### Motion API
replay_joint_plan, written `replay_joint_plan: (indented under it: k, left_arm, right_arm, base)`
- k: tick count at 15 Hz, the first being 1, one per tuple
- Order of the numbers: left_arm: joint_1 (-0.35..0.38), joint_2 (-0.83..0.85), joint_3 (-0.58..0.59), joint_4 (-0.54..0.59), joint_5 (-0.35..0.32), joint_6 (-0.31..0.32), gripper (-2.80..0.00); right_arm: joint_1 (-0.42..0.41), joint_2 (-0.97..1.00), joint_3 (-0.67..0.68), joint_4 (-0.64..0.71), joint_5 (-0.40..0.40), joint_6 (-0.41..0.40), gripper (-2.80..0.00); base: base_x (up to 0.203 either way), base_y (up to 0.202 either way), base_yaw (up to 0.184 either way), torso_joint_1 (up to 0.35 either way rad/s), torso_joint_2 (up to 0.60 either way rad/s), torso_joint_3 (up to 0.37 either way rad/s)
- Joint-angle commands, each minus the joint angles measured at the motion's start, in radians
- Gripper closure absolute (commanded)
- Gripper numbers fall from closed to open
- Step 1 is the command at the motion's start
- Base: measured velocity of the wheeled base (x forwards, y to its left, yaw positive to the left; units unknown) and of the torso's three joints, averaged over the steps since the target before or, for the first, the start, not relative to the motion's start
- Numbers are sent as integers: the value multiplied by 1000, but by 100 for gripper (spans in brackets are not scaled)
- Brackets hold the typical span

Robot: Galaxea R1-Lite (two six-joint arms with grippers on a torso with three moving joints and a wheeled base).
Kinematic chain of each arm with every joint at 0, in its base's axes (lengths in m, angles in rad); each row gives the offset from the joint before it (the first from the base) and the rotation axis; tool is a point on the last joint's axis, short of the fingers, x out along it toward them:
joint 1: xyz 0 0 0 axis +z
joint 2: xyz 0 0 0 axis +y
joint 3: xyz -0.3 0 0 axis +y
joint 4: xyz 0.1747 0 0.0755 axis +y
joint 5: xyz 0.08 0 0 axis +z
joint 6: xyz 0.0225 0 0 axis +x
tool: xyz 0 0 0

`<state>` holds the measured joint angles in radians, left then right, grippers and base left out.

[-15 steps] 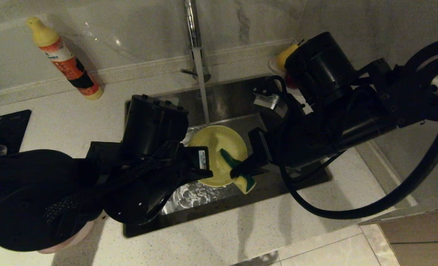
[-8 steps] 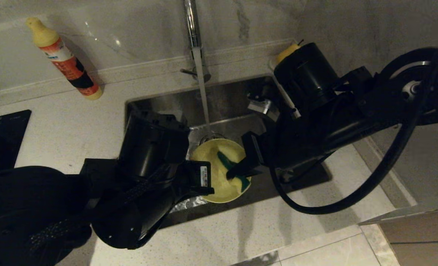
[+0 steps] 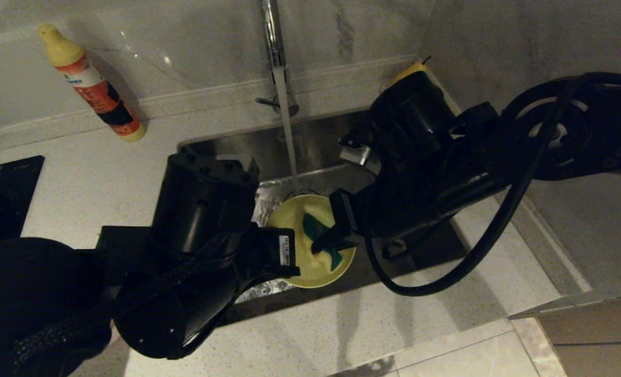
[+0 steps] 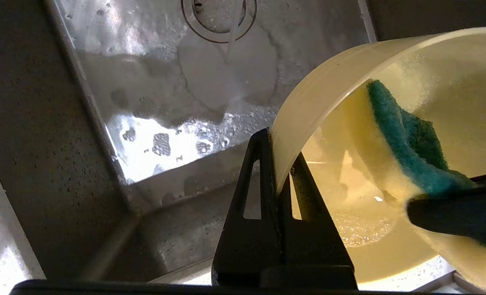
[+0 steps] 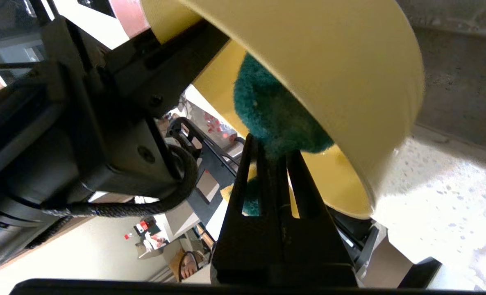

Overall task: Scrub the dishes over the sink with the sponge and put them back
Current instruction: Wipe the bowl

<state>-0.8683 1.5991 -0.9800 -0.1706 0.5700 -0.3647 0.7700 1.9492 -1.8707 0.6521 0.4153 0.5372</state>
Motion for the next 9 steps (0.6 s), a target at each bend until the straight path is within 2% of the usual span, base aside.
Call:
replay_joint_plan:
  k: [1, 4, 9]
  left_arm:
    - [0, 0, 1, -2, 4, -2, 0]
    - [0, 2, 7, -3, 4, -3, 0]
    - [0, 5, 20, -4, 4, -5, 0]
  right_arm:
    - [6, 7, -16, 8, 4, 3, 0]
    - [34, -12, -22, 8, 4, 4, 0]
    - [18, -18, -25, 9, 0, 4, 0]
  base:
    - [0, 0, 0, 0, 0, 0]
    - [0, 0, 0, 0, 0, 0]
    - [0, 0, 0, 0, 0, 0]
